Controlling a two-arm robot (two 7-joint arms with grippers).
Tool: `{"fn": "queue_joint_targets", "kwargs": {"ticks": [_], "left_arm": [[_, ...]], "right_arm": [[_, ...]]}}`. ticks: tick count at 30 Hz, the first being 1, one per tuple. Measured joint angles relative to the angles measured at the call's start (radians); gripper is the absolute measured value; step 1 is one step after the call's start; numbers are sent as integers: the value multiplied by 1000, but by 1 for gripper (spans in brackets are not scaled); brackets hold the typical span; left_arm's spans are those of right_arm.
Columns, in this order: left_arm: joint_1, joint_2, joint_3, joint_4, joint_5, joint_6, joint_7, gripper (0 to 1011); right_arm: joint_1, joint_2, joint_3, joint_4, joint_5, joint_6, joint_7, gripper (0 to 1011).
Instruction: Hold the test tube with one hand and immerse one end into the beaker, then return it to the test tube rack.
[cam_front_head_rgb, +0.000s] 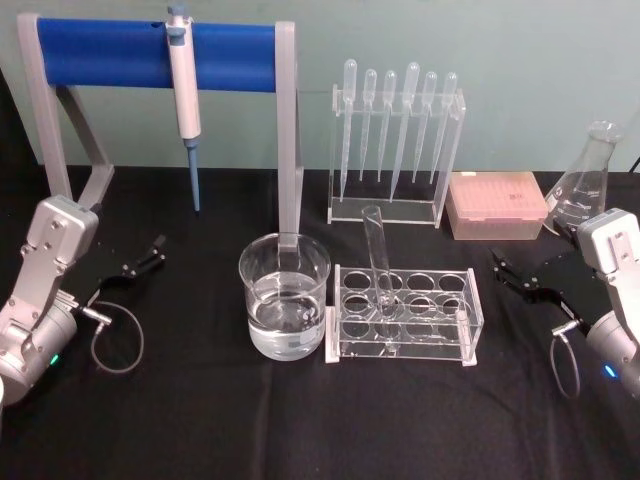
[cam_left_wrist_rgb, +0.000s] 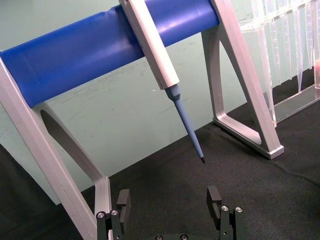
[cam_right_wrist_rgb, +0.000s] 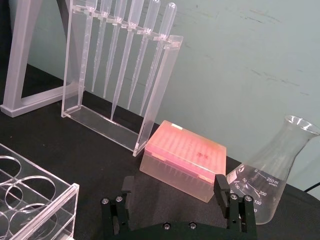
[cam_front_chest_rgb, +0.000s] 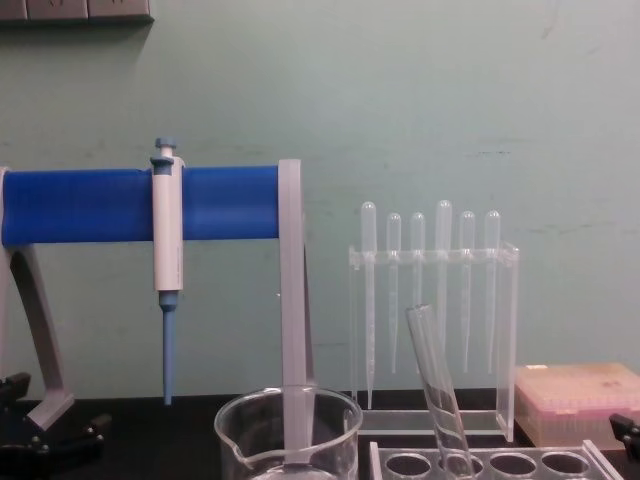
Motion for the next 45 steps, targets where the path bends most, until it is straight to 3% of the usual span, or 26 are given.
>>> {"fn": "queue_joint_targets", "kwargs": {"ticks": [45], "left_arm": [[0, 0, 0, 0, 0, 0, 0, 1000]], "right_arm": [[0, 0, 1, 0, 0, 0, 0, 1002]]}}
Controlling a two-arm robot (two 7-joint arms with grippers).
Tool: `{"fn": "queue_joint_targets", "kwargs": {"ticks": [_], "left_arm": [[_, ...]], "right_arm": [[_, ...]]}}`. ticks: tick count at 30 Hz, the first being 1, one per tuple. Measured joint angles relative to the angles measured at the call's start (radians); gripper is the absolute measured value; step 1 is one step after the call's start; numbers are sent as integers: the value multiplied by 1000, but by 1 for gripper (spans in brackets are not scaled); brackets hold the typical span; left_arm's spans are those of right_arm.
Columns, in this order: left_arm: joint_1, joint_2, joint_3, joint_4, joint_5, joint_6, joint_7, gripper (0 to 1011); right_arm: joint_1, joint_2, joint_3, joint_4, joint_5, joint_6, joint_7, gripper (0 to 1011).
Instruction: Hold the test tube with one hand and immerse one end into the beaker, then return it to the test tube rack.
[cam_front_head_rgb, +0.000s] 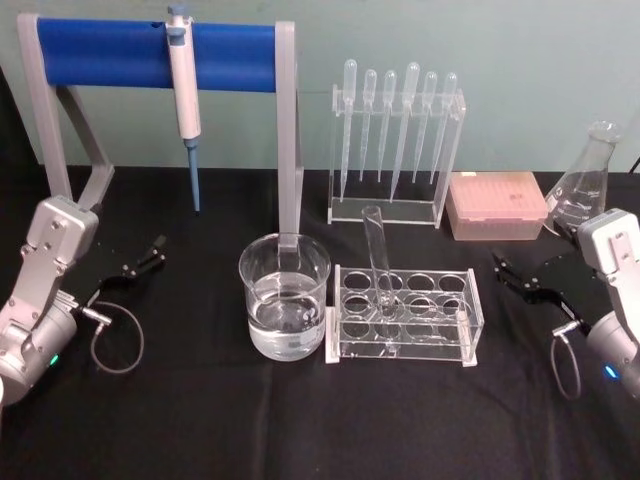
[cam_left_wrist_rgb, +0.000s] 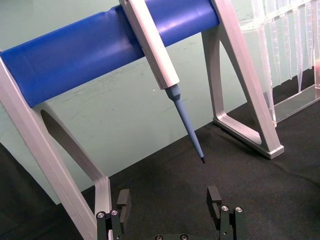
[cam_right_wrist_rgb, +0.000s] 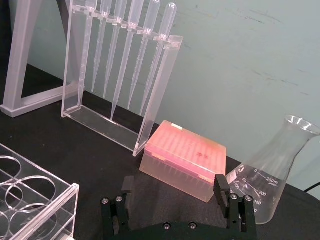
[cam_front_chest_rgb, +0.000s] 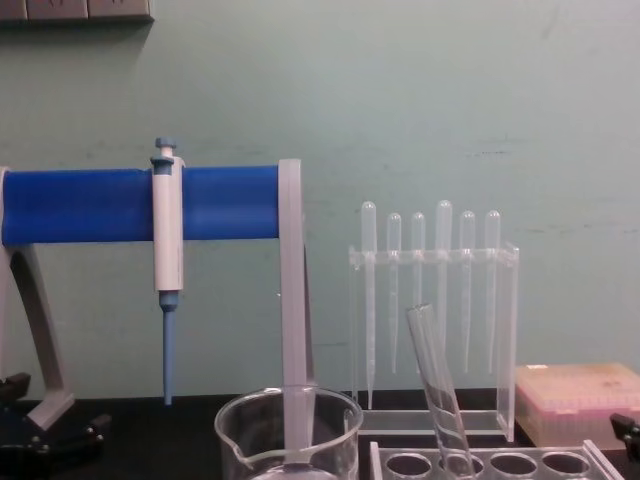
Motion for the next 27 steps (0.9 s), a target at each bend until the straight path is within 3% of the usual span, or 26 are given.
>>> {"fn": "queue_joint_targets", "kwargs": {"ticks": [7, 12, 14, 16, 17, 18, 21, 22, 27], "left_arm": [[0, 0, 0, 0, 0, 0, 0, 1000], [0, 0, 0, 0, 0, 0, 0, 1000], [0, 0, 0, 0, 0, 0, 0, 1000], [0, 0, 0, 0, 0, 0, 0, 1000], [0, 0, 0, 0, 0, 0, 0, 1000], [0, 0, 0, 0, 0, 0, 0, 1000], [0, 0, 0, 0, 0, 0, 0, 1000], [0, 0, 0, 0, 0, 0, 0, 1000], [0, 0, 0, 0, 0, 0, 0, 1000]], "right_arm": [[-58, 43, 39, -104, 1, 57, 1, 1002], [-126, 122, 71, -245, 9, 131, 35, 1002], [-143, 147, 79, -287, 17, 150, 60, 1002], [-165, 190, 89, -359, 39, 180, 121, 1002], [-165, 190, 89, -359, 39, 180, 121, 1002], [-167, 205, 90, -387, 54, 193, 158, 1002], [-160, 217, 84, -416, 75, 210, 217, 1002], [-137, 214, 69, -427, 88, 229, 269, 1002], [-71, 173, 28, -415, 97, 268, 354, 1002]]}}
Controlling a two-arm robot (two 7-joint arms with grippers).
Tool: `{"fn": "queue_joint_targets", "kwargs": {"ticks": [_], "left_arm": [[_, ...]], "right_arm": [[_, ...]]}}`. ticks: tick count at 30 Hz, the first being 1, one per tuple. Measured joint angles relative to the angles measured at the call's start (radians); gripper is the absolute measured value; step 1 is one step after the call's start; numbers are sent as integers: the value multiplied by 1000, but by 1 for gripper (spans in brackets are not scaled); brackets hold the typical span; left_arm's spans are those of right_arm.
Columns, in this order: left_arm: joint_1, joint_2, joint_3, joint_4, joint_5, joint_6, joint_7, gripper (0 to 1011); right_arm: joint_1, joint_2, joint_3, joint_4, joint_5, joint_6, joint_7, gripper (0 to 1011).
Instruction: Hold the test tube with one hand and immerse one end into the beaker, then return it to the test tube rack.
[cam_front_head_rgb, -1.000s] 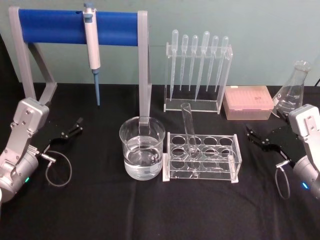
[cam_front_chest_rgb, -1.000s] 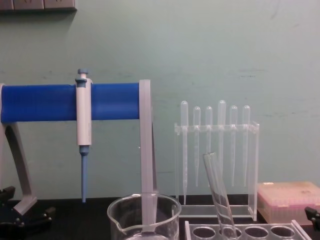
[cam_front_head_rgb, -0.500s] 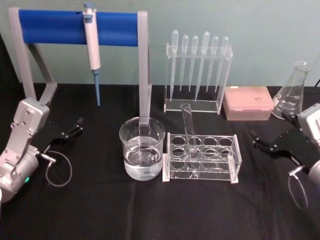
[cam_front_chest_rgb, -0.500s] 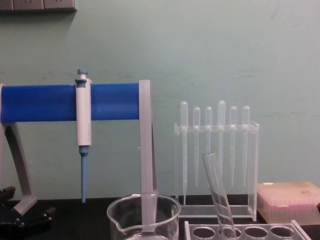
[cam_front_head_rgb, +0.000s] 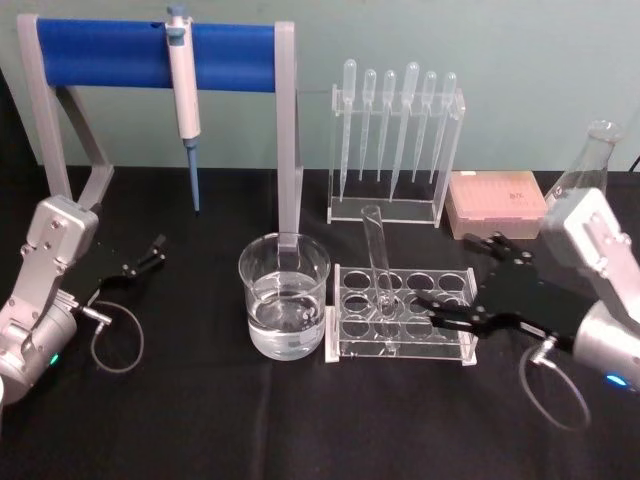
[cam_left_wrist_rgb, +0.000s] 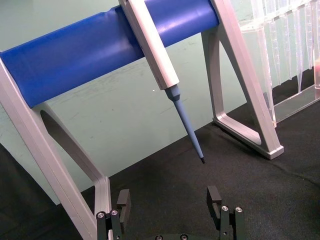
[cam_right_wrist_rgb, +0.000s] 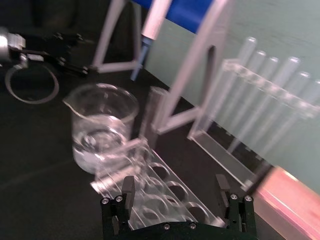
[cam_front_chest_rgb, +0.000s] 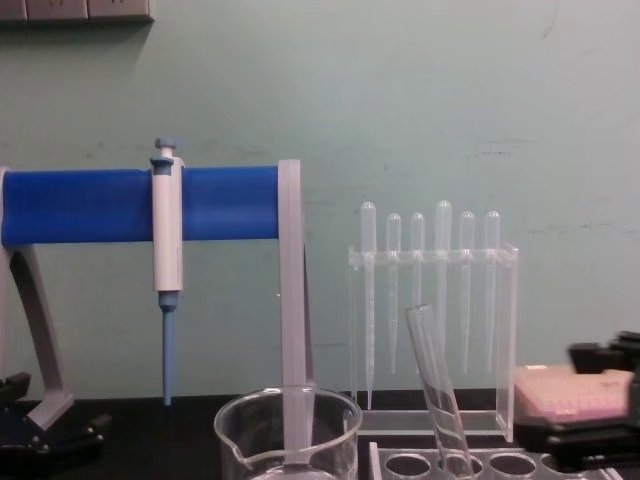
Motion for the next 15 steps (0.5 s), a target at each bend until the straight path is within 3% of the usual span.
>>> {"fn": "queue_joint_targets", "kwargs": {"ticks": [9, 15], "left_arm": [[0, 0, 0, 0, 0, 0, 0, 1000], [0, 0, 0, 0, 0, 0, 0, 1000]], "right_arm": [[124, -127, -50, 96, 23, 62, 100, 1002], [169, -184, -65, 141, 27, 93, 130, 1002]]}}
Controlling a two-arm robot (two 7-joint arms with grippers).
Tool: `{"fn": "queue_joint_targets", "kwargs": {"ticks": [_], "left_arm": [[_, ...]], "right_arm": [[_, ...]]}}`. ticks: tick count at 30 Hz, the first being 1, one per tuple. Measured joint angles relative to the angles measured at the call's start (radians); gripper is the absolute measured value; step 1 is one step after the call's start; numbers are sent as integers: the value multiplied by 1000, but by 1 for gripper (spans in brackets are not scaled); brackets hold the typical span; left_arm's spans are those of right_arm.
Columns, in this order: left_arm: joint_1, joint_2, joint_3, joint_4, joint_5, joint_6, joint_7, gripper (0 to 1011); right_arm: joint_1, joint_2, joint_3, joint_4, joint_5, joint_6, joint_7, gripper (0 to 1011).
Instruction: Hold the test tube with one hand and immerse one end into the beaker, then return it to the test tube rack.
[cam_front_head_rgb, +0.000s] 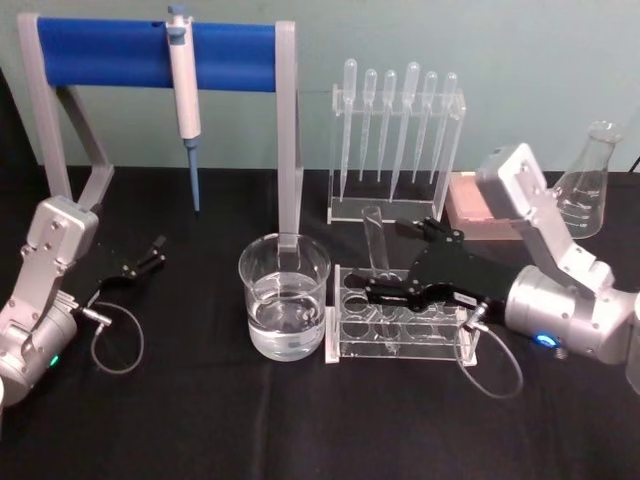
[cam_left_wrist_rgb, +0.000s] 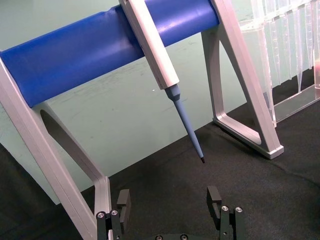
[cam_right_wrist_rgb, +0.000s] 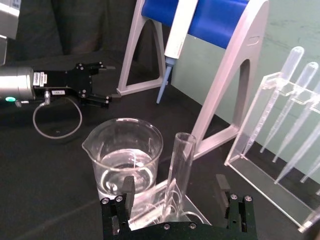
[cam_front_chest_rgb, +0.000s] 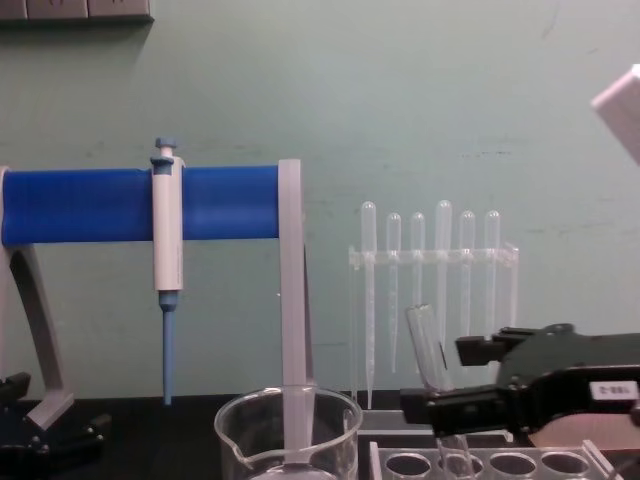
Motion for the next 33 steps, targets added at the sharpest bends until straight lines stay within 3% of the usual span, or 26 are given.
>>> {"fn": "queue_joint_targets", "kwargs": {"ticks": [7, 14, 22, 29, 32, 33], "left_arm": [[0, 0, 0, 0, 0, 0, 0, 1000], [0, 0, 0, 0, 0, 0, 0, 1000], [0, 0, 0, 0, 0, 0, 0, 1000], [0, 0, 0, 0, 0, 0, 0, 1000], [0, 0, 0, 0, 0, 0, 0, 1000], [0, 0, 0, 0, 0, 0, 0, 1000]], "right_arm": [[30, -47, -6, 43, 6, 17, 14, 997], [37, -73, -6, 65, 9, 23, 12, 865], [34, -88, -4, 78, 20, 30, 8, 583], [26, -89, 2, 74, 22, 32, 0, 398], [23, -90, 5, 71, 24, 33, -3, 260], [21, -90, 7, 68, 26, 33, -4, 260]]}}
